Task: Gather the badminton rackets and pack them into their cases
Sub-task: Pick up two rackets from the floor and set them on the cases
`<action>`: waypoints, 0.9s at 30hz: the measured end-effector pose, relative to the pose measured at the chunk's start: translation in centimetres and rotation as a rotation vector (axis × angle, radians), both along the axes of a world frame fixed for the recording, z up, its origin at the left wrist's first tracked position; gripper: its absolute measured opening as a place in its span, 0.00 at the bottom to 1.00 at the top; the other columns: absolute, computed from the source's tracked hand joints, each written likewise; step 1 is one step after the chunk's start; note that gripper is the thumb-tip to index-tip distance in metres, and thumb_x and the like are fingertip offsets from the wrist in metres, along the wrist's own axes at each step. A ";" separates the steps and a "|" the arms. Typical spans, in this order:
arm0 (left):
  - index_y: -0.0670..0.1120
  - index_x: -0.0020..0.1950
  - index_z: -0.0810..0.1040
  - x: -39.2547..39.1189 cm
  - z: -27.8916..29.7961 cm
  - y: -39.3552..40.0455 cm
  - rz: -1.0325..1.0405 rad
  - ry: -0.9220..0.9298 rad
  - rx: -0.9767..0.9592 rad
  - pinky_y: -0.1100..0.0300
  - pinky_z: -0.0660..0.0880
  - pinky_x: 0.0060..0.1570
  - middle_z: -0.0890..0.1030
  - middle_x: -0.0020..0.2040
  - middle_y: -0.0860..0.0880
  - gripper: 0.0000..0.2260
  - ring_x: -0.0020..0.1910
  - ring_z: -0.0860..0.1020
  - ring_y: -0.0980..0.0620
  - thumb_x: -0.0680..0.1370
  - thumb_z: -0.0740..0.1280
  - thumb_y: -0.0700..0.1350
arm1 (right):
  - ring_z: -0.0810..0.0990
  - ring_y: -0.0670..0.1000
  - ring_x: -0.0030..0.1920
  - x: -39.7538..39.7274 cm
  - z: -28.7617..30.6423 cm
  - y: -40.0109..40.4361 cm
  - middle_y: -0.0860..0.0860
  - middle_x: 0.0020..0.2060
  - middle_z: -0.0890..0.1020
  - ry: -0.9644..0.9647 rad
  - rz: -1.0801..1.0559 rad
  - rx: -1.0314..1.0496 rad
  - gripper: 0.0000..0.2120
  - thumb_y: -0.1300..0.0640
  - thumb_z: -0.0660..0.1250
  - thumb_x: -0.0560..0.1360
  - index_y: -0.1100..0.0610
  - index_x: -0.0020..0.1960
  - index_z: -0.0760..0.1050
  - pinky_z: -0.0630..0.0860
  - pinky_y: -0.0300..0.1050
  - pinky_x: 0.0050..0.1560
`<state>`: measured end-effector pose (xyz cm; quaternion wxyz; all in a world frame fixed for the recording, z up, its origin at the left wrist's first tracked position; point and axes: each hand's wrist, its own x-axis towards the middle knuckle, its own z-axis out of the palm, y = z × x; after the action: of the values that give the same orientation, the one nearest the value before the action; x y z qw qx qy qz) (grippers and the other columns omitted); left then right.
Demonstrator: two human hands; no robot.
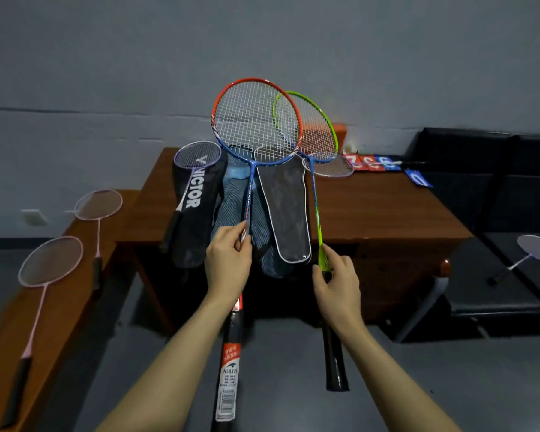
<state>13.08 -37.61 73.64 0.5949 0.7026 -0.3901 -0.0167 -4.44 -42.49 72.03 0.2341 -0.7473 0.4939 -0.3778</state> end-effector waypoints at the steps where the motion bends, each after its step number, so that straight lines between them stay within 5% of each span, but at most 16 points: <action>1: 0.41 0.56 0.80 0.9 0.3 -1.7 -0.001 0.000 0.007 0.54 0.76 0.47 0.78 0.44 0.50 0.12 0.39 0.77 0.50 0.73 0.68 0.36 | 0.73 0.43 0.38 0.9 0.0 -1.4 0.46 0.43 0.70 0.007 -0.006 0.018 0.22 0.56 0.63 0.77 0.52 0.70 0.67 0.72 0.47 0.48; 9: 0.41 0.60 0.78 3.6 -0.7 -13.7 -0.068 0.013 0.071 0.70 0.70 0.44 0.76 0.44 0.49 0.14 0.36 0.73 0.57 0.75 0.66 0.35 | 0.71 0.48 0.44 2.7 -1.4 -13.9 0.49 0.47 0.69 0.084 -0.039 0.123 0.24 0.57 0.60 0.78 0.52 0.73 0.61 0.69 0.46 0.50; 15: 0.41 0.60 0.77 3.5 -3.6 -22.6 0.028 -0.014 0.169 0.53 0.75 0.48 0.78 0.48 0.44 0.13 0.45 0.77 0.46 0.76 0.64 0.37 | 0.73 0.49 0.46 3.0 -4.1 -22.6 0.48 0.50 0.68 0.066 0.002 0.156 0.23 0.58 0.60 0.78 0.54 0.71 0.62 0.74 0.51 0.50; 24: 0.38 0.60 0.77 4.4 -6.7 -31.8 0.134 0.058 0.308 0.66 0.66 0.46 0.77 0.46 0.44 0.13 0.43 0.74 0.50 0.75 0.65 0.36 | 0.71 0.45 0.43 2.4 -7.0 -31.0 0.47 0.49 0.68 0.133 0.148 0.200 0.22 0.59 0.60 0.78 0.54 0.71 0.62 0.73 0.49 0.49; 27: 0.38 0.58 0.78 5.7 -8.9 -34.6 0.124 0.107 0.374 0.60 0.70 0.48 0.79 0.46 0.41 0.13 0.45 0.77 0.45 0.75 0.65 0.37 | 0.68 0.43 0.41 2.9 -7.9 -33.0 0.46 0.48 0.68 0.128 0.198 0.192 0.22 0.60 0.61 0.77 0.54 0.71 0.63 0.70 0.45 0.46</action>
<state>18.83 -72.22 64.78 0.4741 0.8214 -0.3041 -0.0896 -1.53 -75.45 64.09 0.3087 -0.7891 0.4655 -0.2557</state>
